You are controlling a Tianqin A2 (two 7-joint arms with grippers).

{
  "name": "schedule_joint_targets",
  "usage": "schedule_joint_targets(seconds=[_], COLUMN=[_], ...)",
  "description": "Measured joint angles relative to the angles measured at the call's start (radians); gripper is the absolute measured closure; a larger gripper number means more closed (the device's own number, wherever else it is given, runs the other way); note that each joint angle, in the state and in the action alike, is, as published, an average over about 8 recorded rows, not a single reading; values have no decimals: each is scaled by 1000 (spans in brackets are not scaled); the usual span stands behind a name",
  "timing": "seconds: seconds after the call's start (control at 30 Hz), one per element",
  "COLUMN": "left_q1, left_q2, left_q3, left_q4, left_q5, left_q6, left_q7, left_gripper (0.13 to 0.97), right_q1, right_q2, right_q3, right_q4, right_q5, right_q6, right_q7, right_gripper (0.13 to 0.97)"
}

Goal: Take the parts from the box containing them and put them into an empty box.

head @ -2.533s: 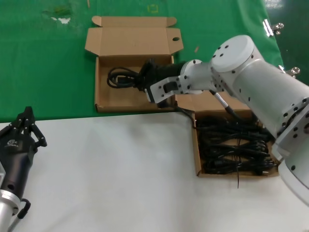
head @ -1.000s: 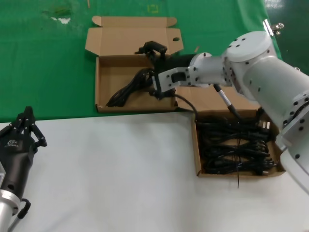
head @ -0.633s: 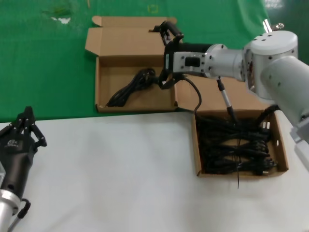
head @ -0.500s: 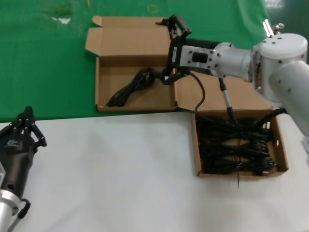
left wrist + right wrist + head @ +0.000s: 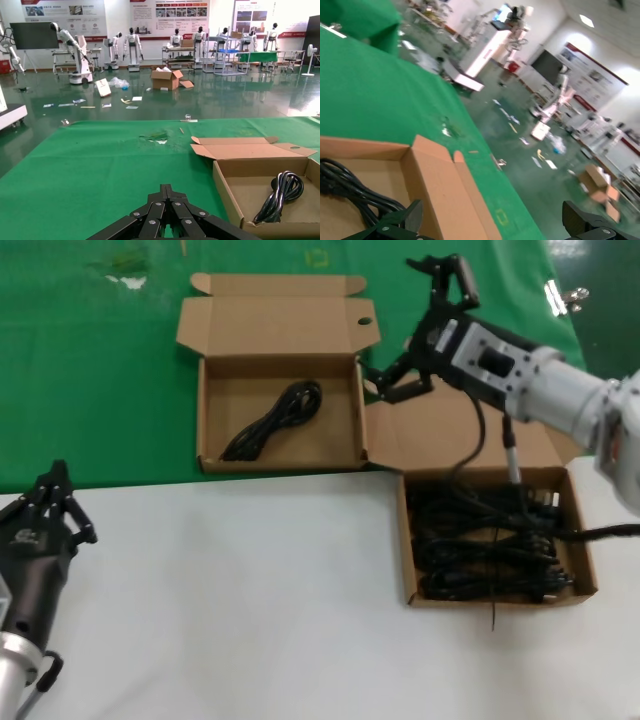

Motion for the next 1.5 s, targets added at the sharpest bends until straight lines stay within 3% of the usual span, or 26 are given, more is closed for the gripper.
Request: schedule_joint_targets(seconds=[0.27,0.87,1.17,1.5], left_q1=[0,0,0,0], left_q2=[0,0,0,0], left_q3=[0,0,0,0], left_q4=[0,0,0,0], left_q5=[0,0,0,0], left_q6=[0,0,0,0], left_q7=[0,0,0,0], left_gripper=[957,915,807,606], right_q1=[-155,-194,-269,-365], right_q2=[75,76,59,37], right_q3=[51,70,106,152], right_q4=[225,260,312,377], right_q5=[-46,-48,-48,-49], right_q6=[86,106,151,208], right_q7=[165,191,239,299], right_gripper=[129,129,129,129])
